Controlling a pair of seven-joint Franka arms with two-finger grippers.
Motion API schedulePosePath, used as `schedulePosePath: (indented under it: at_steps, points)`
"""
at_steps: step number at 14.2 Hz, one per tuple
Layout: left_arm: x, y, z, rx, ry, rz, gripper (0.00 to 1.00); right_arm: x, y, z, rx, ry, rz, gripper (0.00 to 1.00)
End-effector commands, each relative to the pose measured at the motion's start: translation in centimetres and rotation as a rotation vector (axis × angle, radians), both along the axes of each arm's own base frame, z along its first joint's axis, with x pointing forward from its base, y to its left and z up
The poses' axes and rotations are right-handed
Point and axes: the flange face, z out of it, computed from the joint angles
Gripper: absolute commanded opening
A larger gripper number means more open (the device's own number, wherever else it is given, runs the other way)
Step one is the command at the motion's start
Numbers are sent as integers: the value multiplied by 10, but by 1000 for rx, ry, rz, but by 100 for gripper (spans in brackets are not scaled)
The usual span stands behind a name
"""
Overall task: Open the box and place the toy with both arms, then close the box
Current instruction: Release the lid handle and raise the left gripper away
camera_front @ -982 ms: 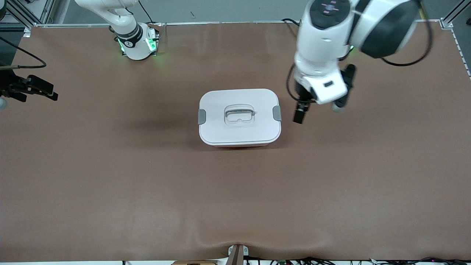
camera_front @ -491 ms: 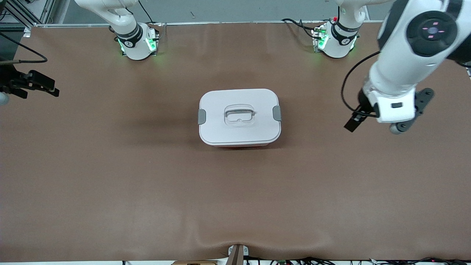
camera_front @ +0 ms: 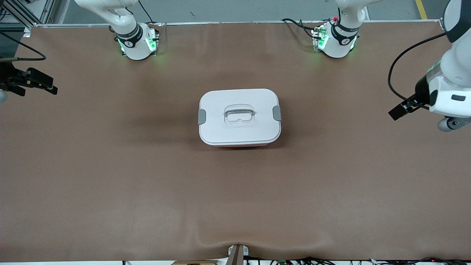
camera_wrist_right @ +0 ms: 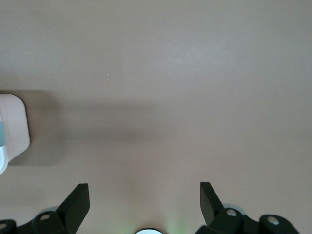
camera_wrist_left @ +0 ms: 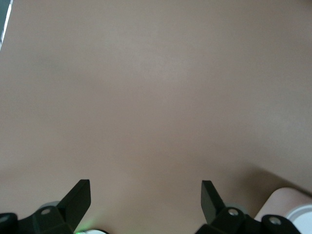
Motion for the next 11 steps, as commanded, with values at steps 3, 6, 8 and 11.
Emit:
schedulePosePath:
  at_steps: [3, 6, 8, 11]
  points:
    - [-26, 41, 37, -49, 7, -159, 100, -2, 2, 0, -28, 5, -13, 100]
    - [-40, 64, 45, -102, 55, -259, 100, -2, 1, -3, -27, 18, -9, 100]
    - [-53, 66, 50, -107, 69, -290, 100, -2, 2, -4, -28, 19, -12, 100]
    - [-73, 72, 48, -113, 85, -291, 100, -1, 3, -4, -27, 17, -12, 100]
